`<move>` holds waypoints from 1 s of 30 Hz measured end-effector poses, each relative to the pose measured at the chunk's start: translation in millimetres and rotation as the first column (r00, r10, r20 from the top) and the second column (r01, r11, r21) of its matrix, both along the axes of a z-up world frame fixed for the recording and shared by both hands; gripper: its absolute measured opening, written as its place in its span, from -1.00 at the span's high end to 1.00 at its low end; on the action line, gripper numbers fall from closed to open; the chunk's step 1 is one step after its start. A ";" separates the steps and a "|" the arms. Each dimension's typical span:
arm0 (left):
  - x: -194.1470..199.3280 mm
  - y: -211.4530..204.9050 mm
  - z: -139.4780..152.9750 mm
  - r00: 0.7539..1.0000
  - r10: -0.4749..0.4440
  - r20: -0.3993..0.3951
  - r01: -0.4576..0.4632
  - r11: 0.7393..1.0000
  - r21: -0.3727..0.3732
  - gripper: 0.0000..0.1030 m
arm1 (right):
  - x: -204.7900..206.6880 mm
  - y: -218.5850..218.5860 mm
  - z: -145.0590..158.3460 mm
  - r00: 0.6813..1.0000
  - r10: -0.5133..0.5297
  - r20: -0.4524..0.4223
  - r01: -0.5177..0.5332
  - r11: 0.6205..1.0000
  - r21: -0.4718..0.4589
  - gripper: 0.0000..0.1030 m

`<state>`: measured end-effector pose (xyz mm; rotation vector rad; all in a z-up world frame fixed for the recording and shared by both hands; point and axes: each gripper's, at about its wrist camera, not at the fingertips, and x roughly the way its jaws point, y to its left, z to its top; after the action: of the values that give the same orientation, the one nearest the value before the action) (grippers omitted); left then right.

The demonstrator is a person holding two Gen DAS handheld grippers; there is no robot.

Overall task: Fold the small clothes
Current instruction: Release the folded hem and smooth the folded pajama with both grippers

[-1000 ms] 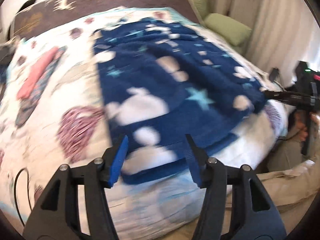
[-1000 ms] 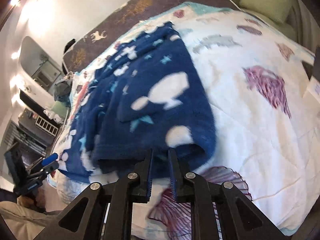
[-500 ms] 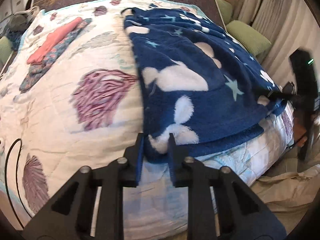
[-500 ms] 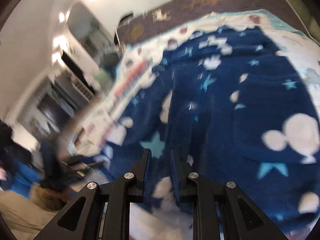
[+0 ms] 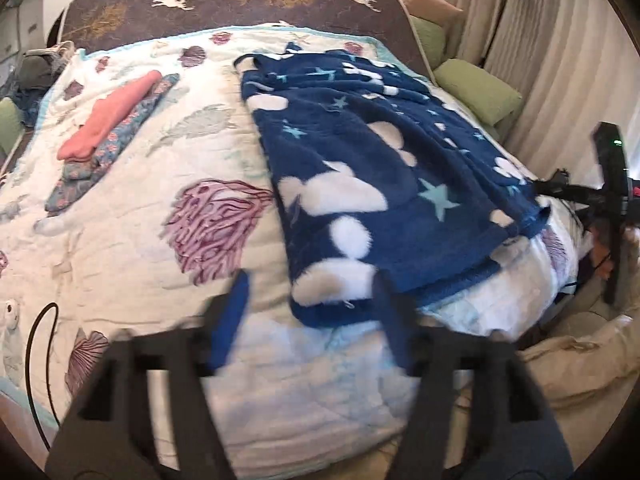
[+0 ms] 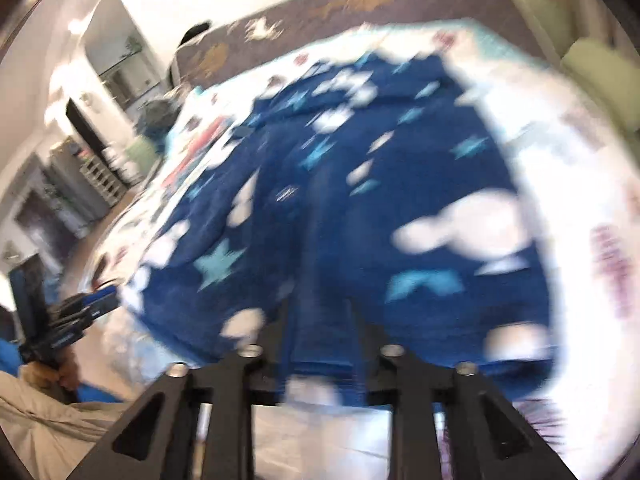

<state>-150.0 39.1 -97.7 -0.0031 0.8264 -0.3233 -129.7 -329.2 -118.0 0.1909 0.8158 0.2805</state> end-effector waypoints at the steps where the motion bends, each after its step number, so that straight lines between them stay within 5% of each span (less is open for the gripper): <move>1: 2.0 1.2 -2.8 1.000 0.004 -0.011 -0.004 1.000 -0.005 -0.31 | -1.8 -12.6 1.9 0.999 -0.050 0.008 0.051 0.999 -0.018 -0.18; 7: 19.9 7.2 -27.3 0.993 0.025 -0.115 -0.039 0.992 -0.119 -0.31 | -4.6 -84.9 -27.0 0.956 -0.272 -0.113 0.278 0.960 0.044 -0.25; 10: 23.8 2.3 -30.3 0.993 0.004 -0.118 -0.022 0.988 -0.153 -0.31 | -2.9 -94.1 -43.1 0.955 -0.254 -0.155 0.275 0.952 0.134 -0.25; 16: 27.3 -3.6 -32.3 0.992 -0.003 -0.123 -0.014 0.991 -0.134 -0.31 | 8.0 -87.7 -50.0 0.963 -0.229 -0.142 0.251 0.954 0.164 -0.30; 18: 26.9 -3.7 -32.3 0.992 -0.010 -0.129 -0.008 0.990 -0.138 -0.18 | 10.5 -92.8 -49.9 0.964 -0.222 -0.144 0.248 0.947 0.205 -0.31; 19: 27.1 -3.9 -32.2 0.991 -0.021 -0.133 0.002 0.989 -0.147 0.07 | 12.8 -93.6 -50.4 0.966 -0.216 -0.144 0.243 0.946 0.213 -0.32; 20: 26.8 -5.2 -32.8 0.988 -0.058 -0.145 0.031 0.983 -0.179 0.39 | 15.3 -92.4 -50.8 0.968 -0.206 -0.144 0.234 0.949 0.212 -0.29; 21: 26.4 -6.4 -33.3 0.985 -0.078 -0.152 0.047 0.979 -0.198 0.47 | 16.1 -87.4 -50.5 0.975 -0.170 -0.140 0.198 0.957 0.211 -0.23; 23: 24.4 -11.3 -33.0 0.985 -0.092 -0.144 0.064 0.980 -0.187 0.56 | 21.1 -75.6 -53.7 0.984 -0.076 -0.164 0.113 0.967 0.229 0.28; 26: 25.6 -7.4 -32.2 0.985 -0.085 -0.149 0.051 0.974 -0.221 0.66 | 24.0 -73.7 -56.5 0.980 -0.061 -0.190 0.107 0.964 0.243 0.74; 30: 25.1 0.7 -26.5 0.988 -0.059 -0.144 0.020 0.967 -0.255 0.73 | 17.9 -88.2 -51.0 0.982 -0.089 -0.167 0.143 0.928 0.345 0.83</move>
<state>-124.9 39.9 -124.2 -0.2531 0.9310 -0.4695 -111.9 -417.4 -169.0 0.6061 0.8933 0.3036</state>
